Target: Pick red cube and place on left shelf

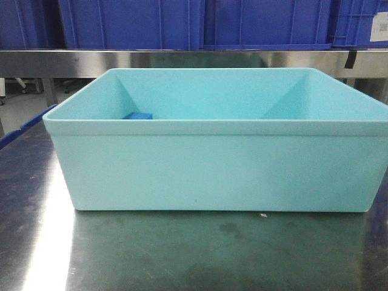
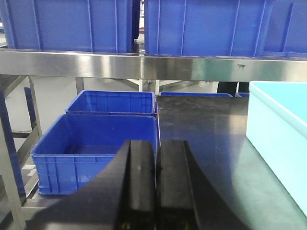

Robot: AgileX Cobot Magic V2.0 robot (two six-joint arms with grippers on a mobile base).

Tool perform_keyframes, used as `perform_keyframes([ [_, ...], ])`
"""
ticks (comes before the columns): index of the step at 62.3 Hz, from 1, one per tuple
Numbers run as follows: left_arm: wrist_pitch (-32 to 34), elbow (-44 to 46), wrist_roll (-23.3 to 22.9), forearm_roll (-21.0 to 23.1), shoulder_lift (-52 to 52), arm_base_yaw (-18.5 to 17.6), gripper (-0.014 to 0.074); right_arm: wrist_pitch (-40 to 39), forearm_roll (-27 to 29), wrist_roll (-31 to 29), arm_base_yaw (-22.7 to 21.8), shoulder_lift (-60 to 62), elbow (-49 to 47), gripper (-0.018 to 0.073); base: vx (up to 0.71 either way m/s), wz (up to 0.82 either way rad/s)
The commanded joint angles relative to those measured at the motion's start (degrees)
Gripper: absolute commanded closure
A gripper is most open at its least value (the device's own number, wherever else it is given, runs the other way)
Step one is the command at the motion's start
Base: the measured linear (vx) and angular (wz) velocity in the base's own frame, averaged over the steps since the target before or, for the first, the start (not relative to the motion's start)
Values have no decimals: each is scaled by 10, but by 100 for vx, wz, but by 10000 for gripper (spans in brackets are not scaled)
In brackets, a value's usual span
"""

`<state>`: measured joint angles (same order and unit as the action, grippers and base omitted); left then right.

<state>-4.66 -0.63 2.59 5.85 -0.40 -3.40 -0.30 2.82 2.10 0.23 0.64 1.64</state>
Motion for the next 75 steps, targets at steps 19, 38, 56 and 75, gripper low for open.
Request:
perform_keyframes([
  [19,51,-14,-3,2,-7,-1,495,-52,-6,-4,-3,10,-14,508,0,0],
  [38,51,-14,-3,2,-7,-1,495,-61,-5,-4,-2,10,-14,508,0,0],
  [56,51,-14,-3,2,-7,-1,495,-82,-5,-4,-3,10,-14,508,0,0],
  [75,51,-14,-3,2,-7,-1,495,-66,-14,-4,-3,-4,-96,506,1,4],
])
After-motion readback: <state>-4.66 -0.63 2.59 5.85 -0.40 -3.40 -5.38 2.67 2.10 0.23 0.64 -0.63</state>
